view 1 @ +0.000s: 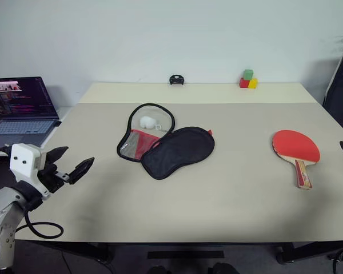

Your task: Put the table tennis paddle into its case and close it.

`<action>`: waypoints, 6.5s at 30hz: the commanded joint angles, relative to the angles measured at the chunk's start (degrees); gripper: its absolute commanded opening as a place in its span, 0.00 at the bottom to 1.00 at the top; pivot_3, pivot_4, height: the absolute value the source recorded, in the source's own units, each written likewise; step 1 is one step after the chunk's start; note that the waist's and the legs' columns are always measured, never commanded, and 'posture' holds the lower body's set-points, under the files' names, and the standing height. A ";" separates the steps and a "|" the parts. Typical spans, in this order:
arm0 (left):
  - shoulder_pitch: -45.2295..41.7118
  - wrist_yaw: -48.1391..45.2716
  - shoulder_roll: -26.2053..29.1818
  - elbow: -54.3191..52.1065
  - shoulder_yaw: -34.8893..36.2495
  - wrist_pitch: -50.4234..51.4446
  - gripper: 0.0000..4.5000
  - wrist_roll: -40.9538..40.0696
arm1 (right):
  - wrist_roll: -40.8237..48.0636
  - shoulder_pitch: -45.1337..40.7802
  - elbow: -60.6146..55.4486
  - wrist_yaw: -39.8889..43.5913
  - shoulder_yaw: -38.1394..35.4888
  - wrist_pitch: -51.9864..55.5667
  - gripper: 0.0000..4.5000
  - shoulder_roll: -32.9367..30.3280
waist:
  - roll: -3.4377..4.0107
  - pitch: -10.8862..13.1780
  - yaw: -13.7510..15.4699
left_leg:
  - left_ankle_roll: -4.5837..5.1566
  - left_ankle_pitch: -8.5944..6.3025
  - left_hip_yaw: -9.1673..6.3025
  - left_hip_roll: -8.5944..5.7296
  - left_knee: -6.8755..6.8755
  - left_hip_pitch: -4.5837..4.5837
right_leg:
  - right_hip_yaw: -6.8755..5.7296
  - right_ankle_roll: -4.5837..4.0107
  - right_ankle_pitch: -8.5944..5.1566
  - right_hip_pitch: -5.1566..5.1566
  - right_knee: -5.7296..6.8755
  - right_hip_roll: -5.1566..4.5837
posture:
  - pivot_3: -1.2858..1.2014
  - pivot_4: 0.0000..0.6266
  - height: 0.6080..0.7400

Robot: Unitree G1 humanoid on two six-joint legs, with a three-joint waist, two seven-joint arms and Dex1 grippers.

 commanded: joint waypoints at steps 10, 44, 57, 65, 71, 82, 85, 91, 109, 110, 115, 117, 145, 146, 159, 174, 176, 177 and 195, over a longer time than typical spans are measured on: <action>-6.97 -1.96 0.52 6.32 -2.85 -2.17 1.00 0.20 | 2.82 4.86 -19.07 1.53 -0.01 6.51 0.99 -0.11 | 0.02 0.01 0.01 | 0.01 -0.01 0.01 0.00 0.00 0.05 | 0.01 0.00 0.00 0.04 0.00 0.00 | 0.52 0.24 1.00; -32.58 -26.99 2.31 25.31 -22.98 -3.69 1.00 4.11 | 29.71 8.76 -67.70 -16.14 15.81 54.93 0.99 22.63 | -0.07 0.04 -0.28 | 0.00 -0.05 -0.14 0.02 0.04 -0.25 | -0.11 0.01 0.00 -0.23 0.02 0.04 | 0.52 0.24 1.00; -32.43 -27.71 3.14 25.23 -22.84 -3.57 1.00 4.62 | 18.06 -4.02 -51.41 -23.65 25.26 50.96 0.99 35.67 | -0.07 0.04 -0.17 | -0.01 -0.05 -0.17 0.00 0.06 -0.37 | -0.16 0.01 0.00 -0.33 0.00 0.03 | 0.52 0.24 1.00; -32.52 -27.40 3.11 25.33 -22.87 -3.73 1.00 4.84 | 12.28 -6.67 -45.50 -22.16 29.47 45.66 0.99 41.18 | -0.06 0.04 -0.28 | -0.01 -0.04 -0.17 0.01 0.06 -0.39 | -0.16 0.01 0.00 -0.38 0.03 0.04 | 0.52 0.24 1.00; -32.45 -27.15 2.62 25.36 -23.13 -4.05 1.00 5.11 | 10.66 -10.27 -39.69 -22.88 28.27 42.56 0.99 46.93 | -0.06 0.04 -0.33 | -0.02 -0.04 -0.16 0.01 0.06 -0.39 | -0.14 0.00 0.00 -0.43 0.06 0.05 | 0.52 0.24 1.00; -32.75 -27.02 2.10 26.25 -23.11 -4.91 1.00 5.63 | 13.73 -17.30 -31.19 -32.71 17.75 43.03 0.99 58.45 | -0.06 0.04 -0.43 | -0.19 0.06 -0.15 0.00 0.04 -0.49 | -0.11 0.00 0.01 -0.61 0.10 0.05 | 0.52 0.24 1.00; -32.99 -27.12 1.95 26.62 -23.22 -5.14 1.00 5.85 | 12.71 -17.73 -30.30 -34.30 17.95 42.59 0.99 59.96 | -0.05 0.04 -0.59 | -0.23 0.08 -0.15 0.00 0.05 -0.57 | -0.10 0.00 0.01 -0.68 0.10 0.05 | 0.52 0.24 1.00; -33.66 -27.19 1.57 27.41 -23.45 -5.64 1.00 6.29 | 9.02 -16.89 -29.79 -37.59 20.28 40.81 0.99 62.32 | -0.07 0.03 -0.90 | -0.30 0.12 -0.05 -0.06 0.09 -0.88 | 0.04 0.00 0.01 -1.19 0.47 0.03 | 0.52 0.24 1.00; -32.27 -26.89 0.65 25.90 -23.33 -5.53 1.00 6.43 | 16.93 -14.12 -35.97 -46.95 11.85 47.92 0.01 67.78 | -0.07 0.03 -1.66 | -0.31 0.14 -0.06 -0.06 0.12 -0.83 | 0.07 0.00 0.01 -1.29 0.85 0.03 | 0.52 0.24 1.00; -32.26 -26.89 0.65 25.88 -23.33 -5.53 1.00 6.43 | 17.09 -14.09 -36.07 -47.16 11.83 48.02 0.01 67.79 | -0.07 0.03 -1.68 | -0.31 0.14 -0.06 -0.06 0.12 -0.83 | 0.07 0.00 0.01 -1.29 0.86 0.03 | 0.52 0.24 1.00; -32.25 -26.88 0.65 25.86 -23.33 -5.51 1.00 6.43 | 17.87 -13.96 -36.27 -47.84 12.05 48.10 0.01 67.63 | -0.07 0.03 -1.68 | -0.29 0.13 -0.06 -0.06 0.12 -0.83 | 0.07 0.00 0.00 -1.30 0.87 0.03 | 0.52 0.24 1.00; -32.25 -26.88 0.65 25.86 -23.33 -5.51 1.00 6.43 | 17.97 -13.95 -36.28 -47.92 12.09 48.10 0.01 67.60 | -0.07 0.03 -1.68 | -0.29 0.14 -0.06 -0.06 0.12 -0.83 | 0.07 0.00 0.01 -1.30 0.88 0.03 | 0.52 0.24 1.00; -31.66 -27.01 -0.86 17.27 -25.76 -0.74 1.00 4.70 | 30.65 -7.83 -56.99 -42.75 8.43 81.56 0.01 46.90 | -0.12 0.00 -1.60 | -0.18 0.09 -0.18 -0.04 0.14 -0.85 | 0.19 -0.04 -0.02 -1.20 0.86 0.14 | 0.52 0.24 1.00; -31.68 -26.96 -0.91 17.32 -25.83 -0.75 1.00 4.78 | 30.32 -8.12 -56.50 -42.14 8.81 81.56 0.01 45.88 | -0.12 0.00 -1.59 | -0.18 0.09 -0.18 -0.04 0.14 -0.85 | 0.19 -0.04 -0.02 -1.20 0.86 0.14 | 0.52 0.24 1.00; -31.63 -27.00 -1.62 16.63 -26.95 -0.47 1.00 4.84 | 20.23 -16.44 -41.25 -25.14 21.92 71.92 0.01 25.69 | -0.14 0.01 -1.53 | -0.16 0.09 -0.15 -0.01 0.14 -0.89 | 0.18 -0.04 -0.02 -1.18 0.73 0.16 | 0.52 0.24 1.00; -33.54 -26.90 -2.84 16.53 -28.80 -0.55 1.00 5.21 | 2.41 -28.90 -18.65 -4.36 39.62 54.12 0.01 20.21 | -0.15 0.01 -1.35 | -0.17 0.09 -0.11 -0.01 0.15 -0.93 | 0.17 -0.04 -0.02 -1.19 0.61 0.15 | 0.52 0.24 1.00; -33.48 -26.89 -2.86 16.46 -28.86 -0.62 1.00 5.22 | -0.18 -30.53 -15.28 -2.17 41.03 51.63 0.01 20.14 | -0.15 0.01 -1.33 | -0.17 0.10 -0.12 0.00 0.14 -0.95 | 0.16 -0.04 -0.02 -1.19 0.56 0.15 | 0.52 0.24 1.00; -33.46 -26.89 -2.86 16.44 -28.88 -0.65 1.00 5.23 | -1.26 -31.17 -13.92 -1.22 41.48 50.63 0.01 20.18 | -0.15 0.01 -1.33 | -0.17 0.10 -0.11 -0.01 0.14 -0.95 | 0.18 -0.04 -0.02 -1.19 0.55 0.15 | 0.52 0.24 1.00; -34.01 -26.94 -4.69 14.69 -30.10 -0.52 1.00 5.16 | -14.37 -37.59 1.93 6.25 41.38 37.34 0.01 23.09 | -0.14 0.01 -1.23 | -0.27 0.15 -0.10 -0.01 0.14 -0.96 | 0.17 -0.04 -0.02 -1.19 0.54 0.13 | 0.52 0.24 1.00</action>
